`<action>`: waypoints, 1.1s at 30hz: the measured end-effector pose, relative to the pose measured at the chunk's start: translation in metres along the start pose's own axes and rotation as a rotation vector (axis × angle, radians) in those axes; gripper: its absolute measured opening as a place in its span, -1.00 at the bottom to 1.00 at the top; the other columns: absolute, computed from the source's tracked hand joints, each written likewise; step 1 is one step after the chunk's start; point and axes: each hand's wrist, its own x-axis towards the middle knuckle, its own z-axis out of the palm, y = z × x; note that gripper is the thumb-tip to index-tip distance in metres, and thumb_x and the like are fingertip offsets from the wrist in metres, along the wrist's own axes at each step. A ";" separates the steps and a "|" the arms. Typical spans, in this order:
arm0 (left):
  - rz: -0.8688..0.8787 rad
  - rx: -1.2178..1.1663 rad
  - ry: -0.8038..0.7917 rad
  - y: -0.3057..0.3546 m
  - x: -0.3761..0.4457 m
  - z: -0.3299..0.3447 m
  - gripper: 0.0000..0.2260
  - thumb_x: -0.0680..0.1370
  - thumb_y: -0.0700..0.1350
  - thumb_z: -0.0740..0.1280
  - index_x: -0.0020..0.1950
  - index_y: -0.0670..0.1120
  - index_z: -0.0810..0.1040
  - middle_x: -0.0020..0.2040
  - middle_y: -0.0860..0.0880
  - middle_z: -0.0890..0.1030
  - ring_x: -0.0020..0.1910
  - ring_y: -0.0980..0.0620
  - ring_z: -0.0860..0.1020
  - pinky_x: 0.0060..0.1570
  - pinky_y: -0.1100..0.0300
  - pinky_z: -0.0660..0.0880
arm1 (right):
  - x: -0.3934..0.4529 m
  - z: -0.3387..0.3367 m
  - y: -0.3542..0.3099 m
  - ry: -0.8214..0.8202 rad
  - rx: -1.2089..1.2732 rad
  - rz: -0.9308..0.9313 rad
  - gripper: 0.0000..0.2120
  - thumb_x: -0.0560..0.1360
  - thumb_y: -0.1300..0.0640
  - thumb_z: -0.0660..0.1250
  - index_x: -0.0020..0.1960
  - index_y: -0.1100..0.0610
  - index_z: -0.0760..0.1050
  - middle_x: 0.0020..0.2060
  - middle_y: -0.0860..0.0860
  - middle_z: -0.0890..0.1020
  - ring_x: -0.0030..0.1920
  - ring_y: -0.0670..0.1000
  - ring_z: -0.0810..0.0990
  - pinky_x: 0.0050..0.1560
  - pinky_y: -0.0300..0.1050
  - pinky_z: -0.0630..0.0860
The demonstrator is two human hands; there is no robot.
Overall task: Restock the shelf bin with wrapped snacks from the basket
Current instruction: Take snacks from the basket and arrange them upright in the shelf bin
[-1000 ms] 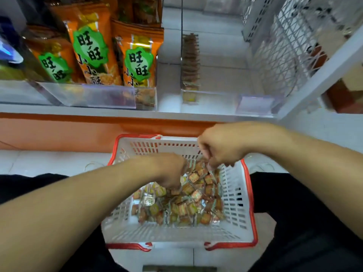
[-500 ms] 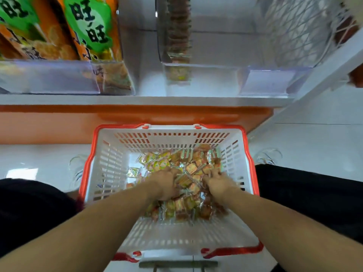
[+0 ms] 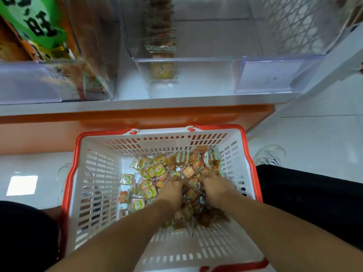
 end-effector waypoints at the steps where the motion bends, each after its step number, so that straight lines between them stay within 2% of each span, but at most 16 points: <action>1: -0.008 -0.049 0.013 -0.002 -0.001 -0.004 -0.69 0.58 -0.29 0.29 0.23 0.02 0.62 0.30 -0.05 0.52 0.19 -0.07 0.58 0.23 0.10 0.51 | -0.003 -0.005 -0.002 0.009 -0.034 -0.017 -0.43 0.47 0.25 0.40 0.44 0.02 0.38 0.40 0.10 0.39 0.27 0.19 0.54 0.19 0.13 0.55; 3: -0.037 -0.169 -0.001 -0.005 -0.003 -0.017 -0.75 0.58 -0.27 0.26 0.07 0.06 0.60 0.21 -0.05 0.55 0.12 -0.06 0.59 0.11 0.16 0.53 | -0.011 -0.025 -0.008 0.044 -0.143 -0.081 -0.53 0.50 0.18 0.35 0.39 0.07 0.40 0.25 0.10 0.51 0.13 0.14 0.60 -0.01 0.03 0.55; 6: -0.123 -0.413 -0.111 -0.002 -0.010 -0.052 -0.68 0.62 -0.31 0.16 -0.06 0.05 0.60 -0.08 -0.08 0.60 -0.25 0.00 0.55 -0.32 0.21 0.48 | -0.032 -0.074 -0.023 0.025 -0.146 -0.162 -0.72 0.53 -0.07 0.31 0.12 0.09 0.54 -0.11 0.03 0.59 -0.06 0.08 0.61 -0.10 -0.05 0.52; 8: -0.160 -0.519 -0.169 0.005 -0.019 -0.088 -0.64 0.66 -0.30 0.07 -0.06 0.02 0.60 -0.13 -0.16 0.57 -0.33 -0.07 0.54 -0.30 0.06 0.53 | -0.051 -0.112 -0.034 -0.062 -0.110 -0.206 -0.75 0.49 -0.10 0.35 -0.09 0.10 0.55 -0.25 0.03 0.58 -0.15 0.11 0.63 -0.12 -0.04 0.59; 10: -0.162 -0.566 -0.245 0.018 -0.036 -0.126 -0.61 0.67 -0.29 0.02 -0.04 -0.02 0.60 -0.06 -0.20 0.62 -0.27 -0.12 0.64 -0.08 -0.11 0.67 | -0.077 -0.150 -0.046 -0.107 -0.123 -0.247 -0.75 0.47 -0.07 0.38 -0.22 0.10 0.53 -0.28 0.05 0.63 -0.20 0.13 0.68 -0.15 0.00 0.67; 12: -0.114 -0.583 -0.297 0.035 -0.055 -0.163 -0.61 0.67 -0.31 0.01 -0.07 -0.05 0.59 -0.12 -0.13 0.67 -0.28 -0.06 0.69 0.04 -0.14 0.67 | -0.108 -0.186 -0.055 -0.132 -0.144 -0.257 -0.71 0.49 -0.07 0.39 -0.19 0.16 0.59 -0.24 0.10 0.68 -0.22 0.16 0.72 -0.24 0.02 0.69; 14: -0.055 -0.603 -0.287 0.053 -0.078 -0.197 -0.65 0.65 -0.33 0.05 -0.09 -0.10 0.59 -0.27 -0.06 0.69 -0.34 -0.02 0.68 -0.09 -0.07 0.70 | -0.140 -0.222 -0.058 -0.090 -0.148 -0.273 -0.67 0.47 -0.08 0.44 -0.21 0.20 0.61 -0.30 0.10 0.68 -0.28 0.15 0.73 -0.34 0.00 0.69; 16: -0.022 -0.673 -0.258 0.068 -0.105 -0.227 -0.73 0.64 -0.34 0.10 0.07 -0.20 0.60 -0.15 -0.13 0.72 -0.27 -0.05 0.69 -0.25 0.02 0.70 | -0.171 -0.256 -0.054 -0.014 -0.083 -0.337 -0.67 0.44 -0.09 0.50 -0.22 0.19 0.62 -0.36 0.07 0.67 -0.34 0.09 0.71 -0.40 -0.06 0.67; 18: 0.014 -0.779 -0.256 0.082 -0.133 -0.252 -0.70 0.63 -0.31 0.12 0.24 -0.23 0.59 0.05 -0.22 0.72 -0.15 -0.09 0.70 -0.29 0.09 0.68 | -0.195 -0.282 -0.047 0.005 0.141 -0.450 -0.71 0.45 -0.07 0.53 -0.10 0.16 0.62 -0.34 0.05 0.68 -0.38 0.00 0.67 -0.47 -0.13 0.61; 21: 0.095 -1.019 -0.192 0.094 -0.170 -0.275 -0.71 0.61 -0.29 0.17 0.20 -0.17 0.64 -0.05 -0.15 0.73 -0.19 -0.04 0.71 -0.31 0.13 0.66 | -0.212 -0.301 -0.039 0.061 0.567 -0.607 -0.69 0.46 0.00 0.52 0.10 0.10 0.53 -0.37 0.04 0.61 -0.43 -0.08 0.56 -0.47 -0.17 0.54; 24: 0.122 -1.263 -0.066 0.094 -0.189 -0.279 -0.74 0.65 -0.21 0.20 0.15 -0.19 0.67 0.02 -0.19 0.74 -0.08 -0.12 0.73 -0.18 0.03 0.70 | -0.210 -0.298 -0.039 0.153 0.802 -0.676 -0.61 0.41 -0.05 0.49 0.15 0.06 0.50 -0.39 0.01 0.57 -0.44 -0.10 0.50 -0.47 -0.22 0.51; 26: 0.127 -1.389 -0.009 0.092 -0.192 -0.278 -0.71 0.68 -0.09 0.19 0.13 -0.17 0.69 0.08 -0.21 0.73 0.04 -0.14 0.72 -0.03 -0.06 0.70 | -0.204 -0.292 -0.043 0.181 0.887 -0.678 -0.59 0.42 -0.06 0.43 0.20 0.07 0.50 -0.32 0.06 0.59 -0.40 -0.07 0.55 -0.42 -0.19 0.54; 28: 0.183 -1.423 -0.004 0.093 -0.196 -0.278 -0.63 0.67 0.11 0.22 0.20 -0.10 0.69 0.14 -0.19 0.72 0.13 -0.15 0.70 0.08 -0.13 0.66 | -0.200 -0.287 -0.043 0.180 1.014 -0.669 -0.65 0.53 0.05 0.39 0.29 0.09 0.50 -0.21 0.15 0.60 -0.36 -0.01 0.59 -0.37 -0.15 0.58; 30: 0.278 -1.339 -0.003 0.091 -0.202 -0.281 -0.63 0.60 0.21 0.32 0.24 0.00 0.68 0.20 -0.13 0.70 0.21 -0.12 0.67 0.16 -0.11 0.63 | -0.200 -0.287 -0.045 0.160 1.143 -0.649 -0.66 0.57 0.15 0.35 0.34 0.10 0.51 -0.17 0.17 0.59 -0.36 -0.02 0.60 -0.35 -0.19 0.58; 31: 0.305 -1.292 0.006 0.090 -0.204 -0.282 -0.67 0.54 0.17 0.42 0.21 0.03 0.69 0.21 -0.12 0.70 0.22 -0.10 0.66 0.14 -0.06 0.63 | -0.200 -0.288 -0.046 0.161 1.193 -0.634 -0.65 0.57 0.18 0.35 0.35 0.11 0.51 -0.17 0.16 0.59 -0.38 -0.04 0.60 -0.36 -0.23 0.58; 33: 0.306 -1.275 0.045 0.085 -0.204 -0.283 -0.72 0.44 -0.08 0.59 0.12 -0.02 0.71 0.16 -0.14 0.71 0.15 -0.11 0.69 0.06 0.03 0.66 | -0.201 -0.290 -0.046 0.165 1.261 -0.625 -0.67 0.57 0.21 0.35 0.32 0.13 0.53 -0.21 0.17 0.59 -0.42 -0.05 0.59 -0.38 -0.27 0.57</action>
